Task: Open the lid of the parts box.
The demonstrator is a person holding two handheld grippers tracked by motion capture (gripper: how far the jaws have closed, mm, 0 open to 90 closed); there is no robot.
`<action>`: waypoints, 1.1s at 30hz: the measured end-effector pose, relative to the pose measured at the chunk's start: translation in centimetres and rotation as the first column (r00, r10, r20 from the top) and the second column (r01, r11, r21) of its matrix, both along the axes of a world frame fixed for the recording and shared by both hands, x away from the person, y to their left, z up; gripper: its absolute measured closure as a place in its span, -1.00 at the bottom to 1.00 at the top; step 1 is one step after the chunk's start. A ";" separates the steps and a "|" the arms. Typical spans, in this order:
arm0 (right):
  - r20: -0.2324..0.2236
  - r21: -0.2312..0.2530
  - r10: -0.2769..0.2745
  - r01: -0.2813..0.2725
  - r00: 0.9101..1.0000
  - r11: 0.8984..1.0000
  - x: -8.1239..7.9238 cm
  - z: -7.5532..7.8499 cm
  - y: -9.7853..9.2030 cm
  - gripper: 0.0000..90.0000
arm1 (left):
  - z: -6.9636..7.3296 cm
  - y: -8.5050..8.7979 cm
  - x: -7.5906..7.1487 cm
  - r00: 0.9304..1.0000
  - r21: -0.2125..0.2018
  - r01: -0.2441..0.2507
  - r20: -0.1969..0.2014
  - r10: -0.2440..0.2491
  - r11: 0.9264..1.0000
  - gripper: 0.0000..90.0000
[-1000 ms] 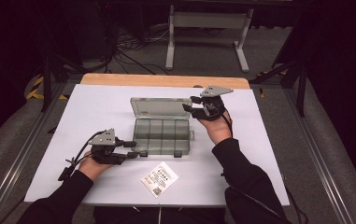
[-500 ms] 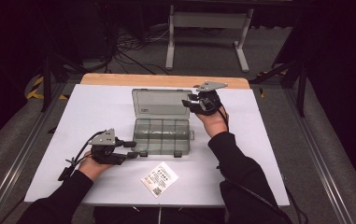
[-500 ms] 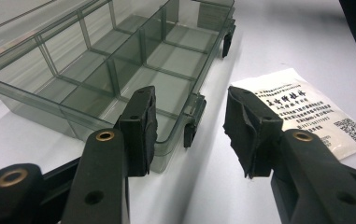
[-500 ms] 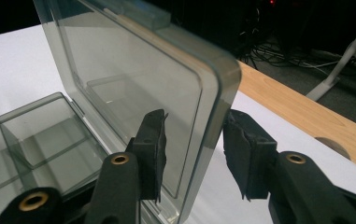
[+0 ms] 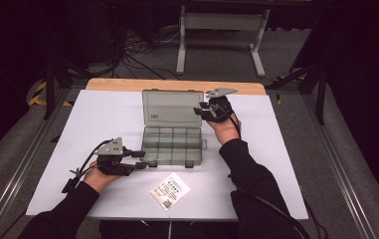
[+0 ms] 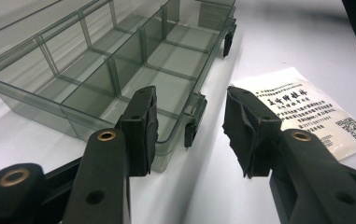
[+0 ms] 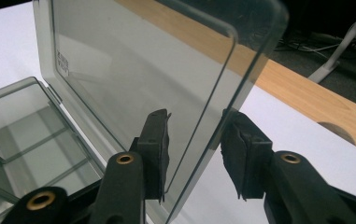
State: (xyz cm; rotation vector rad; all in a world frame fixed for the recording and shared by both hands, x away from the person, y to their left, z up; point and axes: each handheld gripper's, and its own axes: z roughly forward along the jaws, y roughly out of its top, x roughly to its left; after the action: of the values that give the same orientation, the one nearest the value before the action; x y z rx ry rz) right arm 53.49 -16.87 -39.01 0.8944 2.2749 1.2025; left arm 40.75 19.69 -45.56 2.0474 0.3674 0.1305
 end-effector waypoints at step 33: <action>-0.103 0.004 -0.017 0.018 0.995 1.000 1.8 -3.3 0.5 -0.06 | 0.0 0.0 0.0 1.000 0.000 0.001 0.004 -0.001 1.000 0.26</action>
State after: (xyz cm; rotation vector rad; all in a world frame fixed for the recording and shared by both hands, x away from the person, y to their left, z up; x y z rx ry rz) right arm 55.28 -16.38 -42.26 0.9976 2.3402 1.1806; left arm 40.77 19.70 -45.60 2.0475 0.3638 0.1336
